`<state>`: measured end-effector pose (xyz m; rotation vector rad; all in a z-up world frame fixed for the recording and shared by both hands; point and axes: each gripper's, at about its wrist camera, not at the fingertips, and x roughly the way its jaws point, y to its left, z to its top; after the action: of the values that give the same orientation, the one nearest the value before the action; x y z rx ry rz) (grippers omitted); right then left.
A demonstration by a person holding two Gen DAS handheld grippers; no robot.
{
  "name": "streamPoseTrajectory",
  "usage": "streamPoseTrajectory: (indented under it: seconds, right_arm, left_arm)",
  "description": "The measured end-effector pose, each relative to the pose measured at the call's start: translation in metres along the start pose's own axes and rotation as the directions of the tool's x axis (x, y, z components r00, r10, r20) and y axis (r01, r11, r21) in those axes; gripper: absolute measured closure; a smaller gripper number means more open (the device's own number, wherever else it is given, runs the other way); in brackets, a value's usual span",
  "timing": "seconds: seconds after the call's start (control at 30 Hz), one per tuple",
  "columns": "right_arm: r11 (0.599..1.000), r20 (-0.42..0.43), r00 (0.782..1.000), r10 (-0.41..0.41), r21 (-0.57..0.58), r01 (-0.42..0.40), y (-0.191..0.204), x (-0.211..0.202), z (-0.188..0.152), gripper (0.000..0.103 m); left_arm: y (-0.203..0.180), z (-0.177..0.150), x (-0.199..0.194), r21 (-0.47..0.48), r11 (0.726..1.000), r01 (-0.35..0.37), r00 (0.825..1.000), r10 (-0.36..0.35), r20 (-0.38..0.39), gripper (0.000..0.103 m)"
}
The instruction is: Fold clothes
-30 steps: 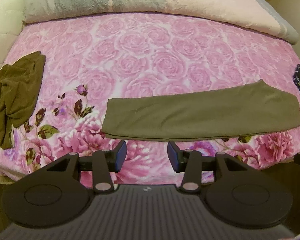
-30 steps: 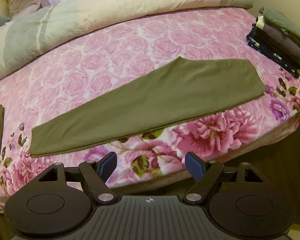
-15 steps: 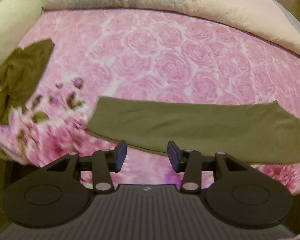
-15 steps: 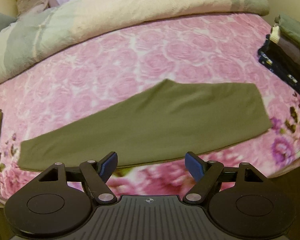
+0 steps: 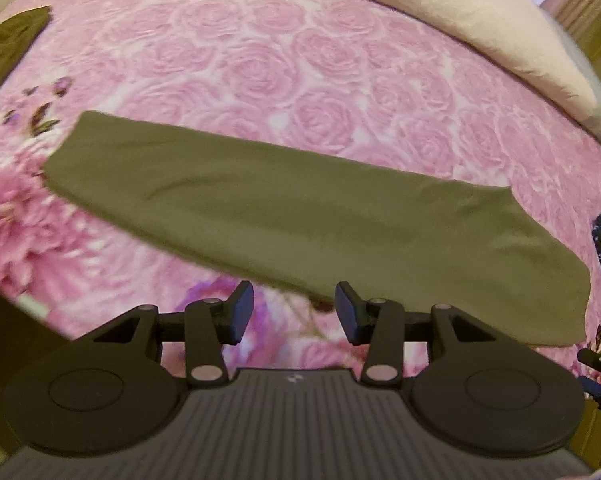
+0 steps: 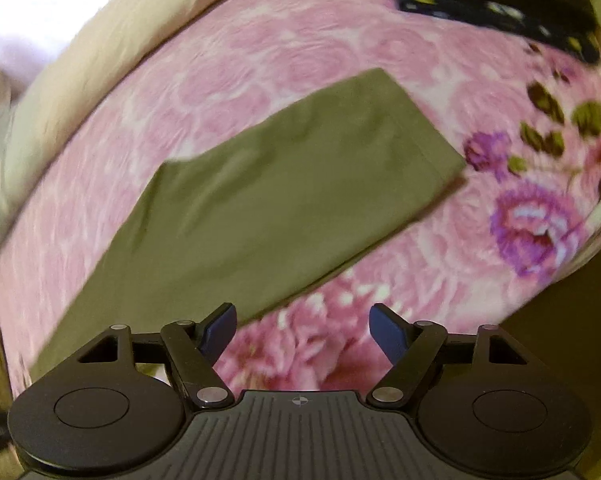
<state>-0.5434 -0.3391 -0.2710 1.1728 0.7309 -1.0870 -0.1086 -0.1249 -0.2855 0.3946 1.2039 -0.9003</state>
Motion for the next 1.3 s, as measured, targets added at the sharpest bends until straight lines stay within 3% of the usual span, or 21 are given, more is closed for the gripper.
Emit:
streamPoseTrajectory:
  seconds: [0.03,0.13,0.23,0.33,0.5,0.63,0.73,0.9,0.97,1.07,1.1,1.13,1.3]
  right_arm:
    - [1.0,0.028,1.0,0.011,0.028,-0.012,-0.01,0.006,-0.001,0.039]
    - [0.993,0.114,0.993,0.038,0.11,-0.051,-0.04,0.023,-0.005,0.04]
    - [0.981,0.231,0.97,0.073,0.158,-0.112,-0.07,0.032,-0.012,0.04]
    - [0.954,0.338,0.933,0.126,0.215,-0.206,-0.102,0.038,-0.018,0.054]
    - [0.867,0.483,0.848,0.219,0.302,-0.396,-0.155,0.044,-0.031,0.054]
    - [0.821,0.539,0.795,0.278,0.296,-0.488,-0.184,0.043,-0.037,0.055]
    - [0.808,0.547,0.786,0.29,0.3,-0.507,-0.192,0.041,-0.028,0.055]
    - [0.807,0.543,0.77,0.335,0.258,-0.532,-0.191,0.046,-0.006,0.058]
    - [0.811,0.526,0.779,0.341,0.255,-0.527,-0.189,0.053,0.002,0.07]
    - [0.824,0.514,0.786,0.342,0.238,-0.514,-0.184,0.06,0.008,0.073]
    - [0.82,0.515,0.781,0.352,0.232,-0.523,-0.184,0.06,0.01,0.083]
    - [0.82,0.514,0.78,0.358,0.226,-0.526,-0.184,0.06,0.011,0.102]
    - [0.845,0.556,0.76,0.336,0.179,-0.504,-0.186,0.048,0.013,0.103]
  left_arm:
    - [0.003,-0.003,0.011,0.01,1.0,0.015,1.0,-0.015,0.019,0.063]
    - [0.012,-0.011,0.042,0.033,0.997,0.067,0.996,-0.069,0.059,0.065]
    - [0.02,-0.019,0.066,0.054,0.99,0.134,0.984,-0.139,0.115,0.065]
    - [0.029,-0.029,0.08,0.08,0.98,0.184,0.962,-0.197,0.19,0.066]
    - [0.047,-0.055,0.085,0.073,0.967,0.245,0.917,-0.256,0.307,0.066]
    - [0.061,-0.09,0.067,0.025,0.968,0.248,0.893,-0.238,0.383,0.066]
    - [0.072,-0.114,0.05,-0.045,0.96,0.276,0.889,-0.237,0.392,0.065]
    - [0.085,-0.135,0.035,-0.115,0.963,0.244,0.899,-0.18,0.4,0.065]
    - [0.089,-0.139,0.032,-0.133,0.963,0.234,0.901,-0.164,0.402,0.065]
    - [0.094,-0.141,0.03,-0.154,0.965,0.21,0.908,-0.134,0.397,0.065]
    - [0.095,-0.142,0.03,-0.16,0.966,0.205,0.909,-0.127,0.396,0.065]
    - [0.096,-0.142,0.03,-0.165,0.966,0.199,0.911,-0.12,0.395,0.065]
    - [0.107,-0.14,0.032,-0.195,0.964,0.18,0.911,-0.088,0.402,0.065]
